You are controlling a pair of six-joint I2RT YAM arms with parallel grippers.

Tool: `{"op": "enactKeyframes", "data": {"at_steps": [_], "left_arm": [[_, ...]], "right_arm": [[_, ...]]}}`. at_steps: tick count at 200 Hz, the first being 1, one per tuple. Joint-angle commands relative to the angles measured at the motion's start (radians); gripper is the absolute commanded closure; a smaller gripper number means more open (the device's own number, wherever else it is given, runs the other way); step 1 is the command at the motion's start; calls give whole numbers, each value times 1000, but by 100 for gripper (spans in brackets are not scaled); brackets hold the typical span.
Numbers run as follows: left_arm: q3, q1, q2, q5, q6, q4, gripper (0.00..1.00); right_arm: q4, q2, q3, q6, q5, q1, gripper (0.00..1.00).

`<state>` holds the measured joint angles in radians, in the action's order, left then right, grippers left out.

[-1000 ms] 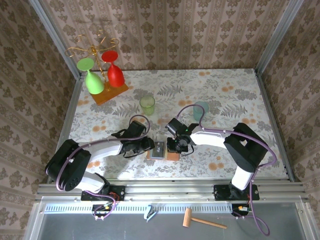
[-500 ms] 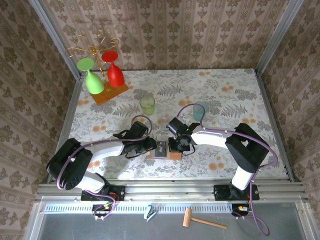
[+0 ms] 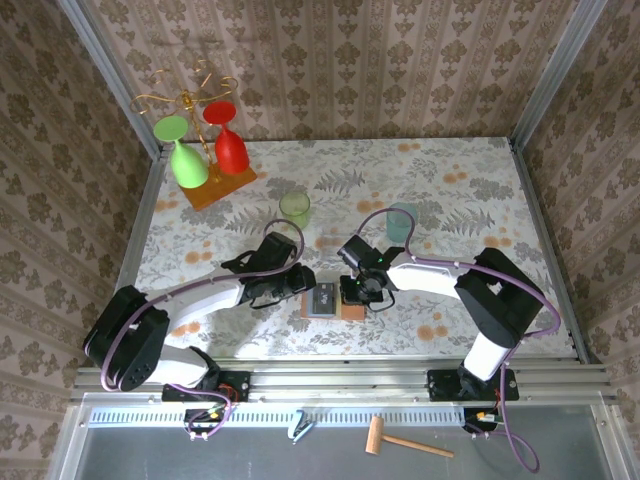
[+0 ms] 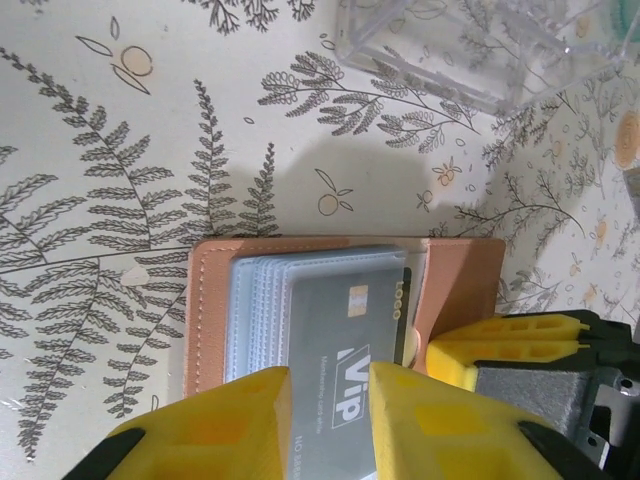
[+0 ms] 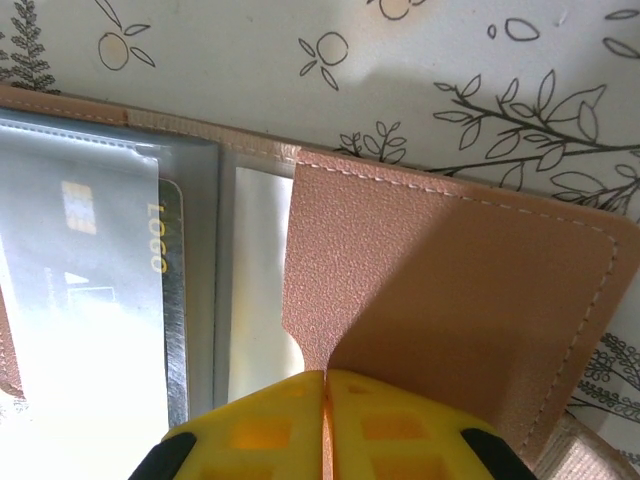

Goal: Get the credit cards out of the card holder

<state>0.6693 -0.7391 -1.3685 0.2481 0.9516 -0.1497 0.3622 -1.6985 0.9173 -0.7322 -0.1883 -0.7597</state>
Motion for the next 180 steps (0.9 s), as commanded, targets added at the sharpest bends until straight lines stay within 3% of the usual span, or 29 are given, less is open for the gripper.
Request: {"op": "enactKeyframes", "data": {"at_steps": [1,92,180], "left_arm": [[1,-8,21,32,-26,9,73],[35,-34,36,56,-76,59,74],[-18,-75,-29,30,61,182,77]], "right_arm": [[5,17,-22,18,-2,7,90],[-85,82,-70,-32,-39,30,89],[-134,151,-66,-72,-116,36,87]]}}
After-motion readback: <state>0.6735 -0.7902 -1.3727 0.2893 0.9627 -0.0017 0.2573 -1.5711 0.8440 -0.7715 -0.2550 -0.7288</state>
